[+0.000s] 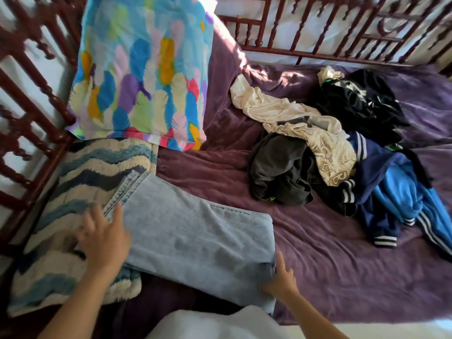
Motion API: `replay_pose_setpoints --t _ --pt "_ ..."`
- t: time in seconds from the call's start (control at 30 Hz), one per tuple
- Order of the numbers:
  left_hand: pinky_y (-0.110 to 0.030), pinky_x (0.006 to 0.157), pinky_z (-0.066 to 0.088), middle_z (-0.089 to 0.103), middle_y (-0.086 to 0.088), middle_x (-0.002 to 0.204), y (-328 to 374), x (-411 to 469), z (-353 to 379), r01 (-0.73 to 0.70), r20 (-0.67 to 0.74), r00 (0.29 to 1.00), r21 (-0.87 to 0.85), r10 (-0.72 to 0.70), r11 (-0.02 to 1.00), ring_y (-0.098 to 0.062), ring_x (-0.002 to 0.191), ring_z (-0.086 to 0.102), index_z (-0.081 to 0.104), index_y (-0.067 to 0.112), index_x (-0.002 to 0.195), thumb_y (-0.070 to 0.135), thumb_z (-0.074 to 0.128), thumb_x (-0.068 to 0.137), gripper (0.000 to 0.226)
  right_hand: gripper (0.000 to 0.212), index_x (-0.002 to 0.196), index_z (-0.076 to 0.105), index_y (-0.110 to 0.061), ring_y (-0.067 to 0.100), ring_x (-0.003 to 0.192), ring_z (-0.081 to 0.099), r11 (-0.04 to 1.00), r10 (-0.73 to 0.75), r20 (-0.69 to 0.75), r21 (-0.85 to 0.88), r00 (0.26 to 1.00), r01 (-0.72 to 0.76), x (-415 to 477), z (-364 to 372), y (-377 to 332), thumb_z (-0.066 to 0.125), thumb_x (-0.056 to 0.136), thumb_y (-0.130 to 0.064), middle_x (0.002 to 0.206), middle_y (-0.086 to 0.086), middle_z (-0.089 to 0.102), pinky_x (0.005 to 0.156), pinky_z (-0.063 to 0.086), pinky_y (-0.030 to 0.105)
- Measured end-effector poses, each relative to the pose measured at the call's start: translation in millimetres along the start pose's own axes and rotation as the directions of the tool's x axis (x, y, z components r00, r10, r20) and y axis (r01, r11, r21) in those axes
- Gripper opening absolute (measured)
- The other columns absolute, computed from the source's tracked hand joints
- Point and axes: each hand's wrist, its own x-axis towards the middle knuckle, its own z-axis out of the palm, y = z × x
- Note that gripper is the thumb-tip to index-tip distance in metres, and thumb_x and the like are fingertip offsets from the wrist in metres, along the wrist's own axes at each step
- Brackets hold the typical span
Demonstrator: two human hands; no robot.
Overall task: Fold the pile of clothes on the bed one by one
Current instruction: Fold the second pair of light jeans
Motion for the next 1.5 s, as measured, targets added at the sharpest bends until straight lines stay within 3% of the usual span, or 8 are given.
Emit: replay_pose_setpoints --t 0.2,0.3,0.4,0.53,0.73,0.97,1.2,1.5 --pt "-0.054 0.071 0.053 0.061 -0.029 0.113 85 -41 25 -0.532 0.163 0.835 -0.004 0.525 0.847 -0.049 0.1 0.06 0.072 0.006 0.1 0.018 0.092 0.04 0.063 0.066 0.143 0.023 -0.011 0.033 0.117 0.047 0.869 0.124 -0.187 0.495 0.975 -0.016 2 14 -18 0.058 0.091 -0.032 0.138 0.018 0.038 0.092 0.043 0.044" --pt "-0.042 0.108 0.029 0.023 -0.013 0.152 135 -45 45 -0.535 0.324 0.784 -0.081 0.53 0.841 -0.03 0.14 0.02 0.04 0.022 0.14 0.034 0.055 0.087 0.056 0.044 0.117 0.044 -0.001 0.025 0.096 0.052 0.85 0.172 -0.136 0.522 0.976 -0.077 2 18 -12 0.06 0.09 -0.031 0.115 0.013 0.056 0.077 0.04 0.031" --pt "-0.037 0.107 0.025 0.022 -0.007 0.151 185 -39 59 -0.574 0.348 0.728 -0.161 0.59 0.803 -0.023 0.138 0.018 0.036 0.022 0.141 0.032 0.044 0.092 0.051 0.021 0.081 0.049 -0.01 0.019 0.081 0.051 0.871 0.097 -0.124 0.49 0.987 -0.024 1 17 1 0.062 0.089 -0.026 0.078 0.001 0.052 0.069 0.036 0.026" --pt "-0.039 0.104 0.028 0.031 -0.007 0.146 244 -36 73 -0.65 0.389 0.633 -0.203 0.67 0.732 -0.026 0.133 0.026 0.043 0.018 0.135 0.03 0.044 0.092 0.045 0.042 0.054 0.036 -0.017 0.006 0.051 0.033 0.872 0.047 -0.15 0.489 0.988 0.033 2 13 12 0.064 0.086 -0.014 0.054 -0.006 0.036 0.047 0.027 0.019" --pt "-0.041 0.097 0.035 0.042 -0.007 0.137 298 -18 104 -0.652 0.441 0.615 -0.183 0.654 0.736 -0.028 0.126 0.035 0.047 0.014 0.128 0.034 0.044 0.094 0.04 0.032 0.063 0.041 -0.018 0.007 0.06 0.043 0.786 0.071 -0.089 0.619 0.993 0.0 3 20 18 0.065 0.084 -0.014 0.062 -0.006 0.044 0.053 0.036 0.019" --pt "-0.051 0.108 0.018 0.04 -0.009 0.144 357 21 118 -0.348 0.696 0.638 -0.12 0.328 0.93 -0.03 0.136 0.029 0.039 0.015 0.137 0.052 0.049 0.089 0.061 0.031 0.07 0.04 -0.021 0.003 0.063 0.045 0.728 0.009 -0.017 0.685 1.0 0.005 -3 11 15 0.067 0.084 -0.017 0.07 -0.009 0.047 0.056 0.039 0.013" --pt "-0.043 0.092 0.029 0.056 -0.007 0.123 373 28 120 -0.615 0.796 0.492 0.031 0.353 0.788 -0.029 0.115 0.049 0.058 0.013 0.11 0.042 0.063 0.083 0.04 0.025 0.077 0.04 -0.019 0.01 0.075 0.041 0.771 -0.15 0.0 0.626 0.989 0.117 0 -15 9 0.063 0.086 -0.017 0.076 -0.007 0.043 0.062 0.037 0.017" --pt "-0.036 0.085 0.043 0.064 -0.012 0.108 379 89 85 -0.308 0.489 0.755 -0.322 0.436 0.895 -0.031 0.103 0.057 0.05 0.016 0.07 0.025 0.051 0.093 0.024 0.029 0.073 0.041 -0.022 0.004 0.063 0.039 0.778 -0.14 -0.141 0.596 0.98 0.197 26 -57 27 0.063 0.083 -0.006 0.07 -0.009 0.045 0.057 0.035 0.013"
